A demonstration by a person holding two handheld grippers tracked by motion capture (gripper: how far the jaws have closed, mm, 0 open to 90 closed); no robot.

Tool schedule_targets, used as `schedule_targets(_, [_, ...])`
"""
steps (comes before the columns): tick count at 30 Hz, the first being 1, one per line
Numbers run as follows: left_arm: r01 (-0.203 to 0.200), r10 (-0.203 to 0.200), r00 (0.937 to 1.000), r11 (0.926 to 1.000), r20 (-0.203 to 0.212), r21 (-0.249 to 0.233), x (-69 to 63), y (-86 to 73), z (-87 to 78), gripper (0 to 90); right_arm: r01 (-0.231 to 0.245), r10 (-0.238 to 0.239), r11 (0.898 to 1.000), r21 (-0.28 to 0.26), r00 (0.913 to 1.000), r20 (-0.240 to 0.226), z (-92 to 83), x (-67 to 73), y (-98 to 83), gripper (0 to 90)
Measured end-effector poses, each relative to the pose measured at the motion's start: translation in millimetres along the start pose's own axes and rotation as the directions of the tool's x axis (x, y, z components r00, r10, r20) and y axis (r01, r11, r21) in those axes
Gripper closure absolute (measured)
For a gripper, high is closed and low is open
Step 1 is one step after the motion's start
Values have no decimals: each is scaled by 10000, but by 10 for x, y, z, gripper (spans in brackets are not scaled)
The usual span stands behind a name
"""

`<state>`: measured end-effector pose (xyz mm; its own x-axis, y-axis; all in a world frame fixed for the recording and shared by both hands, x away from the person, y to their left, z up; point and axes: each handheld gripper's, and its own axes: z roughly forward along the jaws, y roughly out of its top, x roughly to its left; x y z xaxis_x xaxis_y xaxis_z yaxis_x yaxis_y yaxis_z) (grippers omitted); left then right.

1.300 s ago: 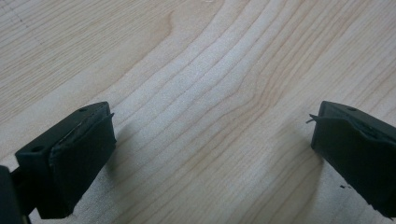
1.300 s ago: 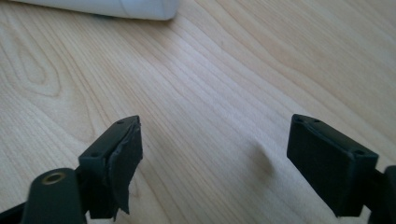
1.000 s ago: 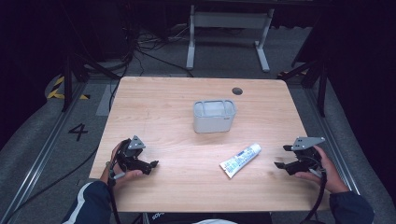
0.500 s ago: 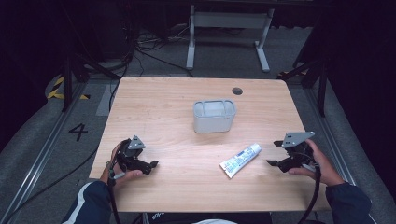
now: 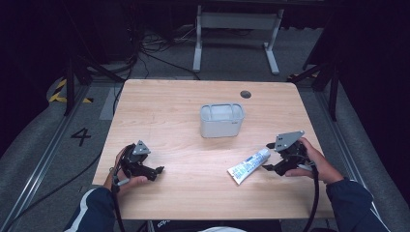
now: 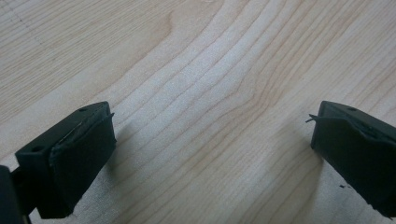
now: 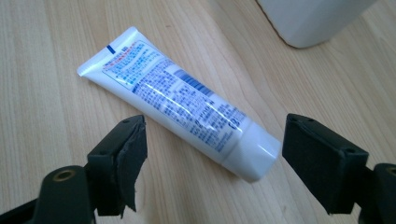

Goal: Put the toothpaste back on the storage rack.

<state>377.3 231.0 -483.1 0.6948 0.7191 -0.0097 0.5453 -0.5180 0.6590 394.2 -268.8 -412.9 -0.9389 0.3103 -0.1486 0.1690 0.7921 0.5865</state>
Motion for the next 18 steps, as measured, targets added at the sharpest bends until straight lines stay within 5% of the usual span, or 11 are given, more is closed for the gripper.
schedule_targets(18, [-66,66,10000,10000,-12,14,4,1,-2,2,1548,-1442,9847,804,9817,-1244,353,119,304,259])
